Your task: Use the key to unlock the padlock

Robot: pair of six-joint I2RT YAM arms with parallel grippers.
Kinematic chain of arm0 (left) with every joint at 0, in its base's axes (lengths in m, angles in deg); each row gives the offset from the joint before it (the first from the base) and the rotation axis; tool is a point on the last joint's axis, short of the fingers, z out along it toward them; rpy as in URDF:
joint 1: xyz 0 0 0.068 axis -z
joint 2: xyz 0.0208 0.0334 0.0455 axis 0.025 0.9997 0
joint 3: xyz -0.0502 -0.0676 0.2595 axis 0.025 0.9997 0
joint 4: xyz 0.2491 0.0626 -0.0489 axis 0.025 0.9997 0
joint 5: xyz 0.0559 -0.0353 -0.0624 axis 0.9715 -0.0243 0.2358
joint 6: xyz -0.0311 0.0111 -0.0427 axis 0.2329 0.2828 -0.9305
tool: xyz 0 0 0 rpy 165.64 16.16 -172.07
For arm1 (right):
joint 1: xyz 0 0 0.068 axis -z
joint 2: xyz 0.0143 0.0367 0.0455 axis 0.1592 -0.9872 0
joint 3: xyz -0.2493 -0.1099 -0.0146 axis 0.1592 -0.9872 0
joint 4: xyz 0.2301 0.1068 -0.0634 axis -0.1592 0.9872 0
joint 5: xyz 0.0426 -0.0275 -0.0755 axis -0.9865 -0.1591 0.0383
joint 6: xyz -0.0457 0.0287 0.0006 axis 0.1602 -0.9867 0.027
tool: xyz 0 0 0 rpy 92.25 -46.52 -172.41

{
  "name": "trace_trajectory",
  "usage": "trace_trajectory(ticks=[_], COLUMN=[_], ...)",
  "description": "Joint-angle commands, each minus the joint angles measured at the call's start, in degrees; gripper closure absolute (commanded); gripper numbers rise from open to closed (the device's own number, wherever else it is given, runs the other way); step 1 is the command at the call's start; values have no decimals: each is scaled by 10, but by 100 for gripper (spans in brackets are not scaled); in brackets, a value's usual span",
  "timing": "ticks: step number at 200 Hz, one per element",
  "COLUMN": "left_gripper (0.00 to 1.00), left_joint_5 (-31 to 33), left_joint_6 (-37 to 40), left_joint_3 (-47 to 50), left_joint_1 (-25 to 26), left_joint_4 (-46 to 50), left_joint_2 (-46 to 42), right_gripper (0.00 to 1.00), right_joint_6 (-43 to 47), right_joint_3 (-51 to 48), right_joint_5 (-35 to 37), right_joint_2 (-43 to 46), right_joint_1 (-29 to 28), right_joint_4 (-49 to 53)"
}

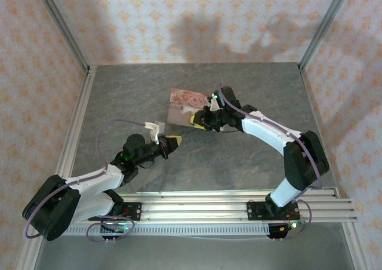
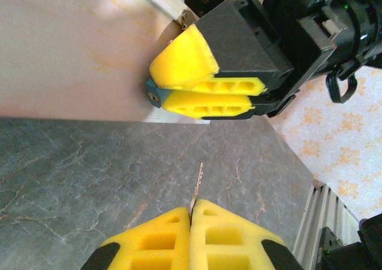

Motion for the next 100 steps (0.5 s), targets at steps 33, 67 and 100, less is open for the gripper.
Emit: trace_trajectory(ticks=[33,67,100], left_gripper=[100,100,100], left_joint_5=[-66,-85,-96], left_joint_6=[-4,-13,-13], left_joint_3=[-35,-58,-74], left_joint_1=[-27,-39,-51], left_joint_4=[-86,-110,-125], left_joint_2=[73,111,134], right_gripper=[100,100,100], right_joint_6=[-3,-13,-11], right_joint_3=[47,50,53], right_joint_5=[-67,-81,-90], right_joint_2=[4,3,-1], right_joint_1=[6,13,17], right_joint_4=[-4,-7,-3])
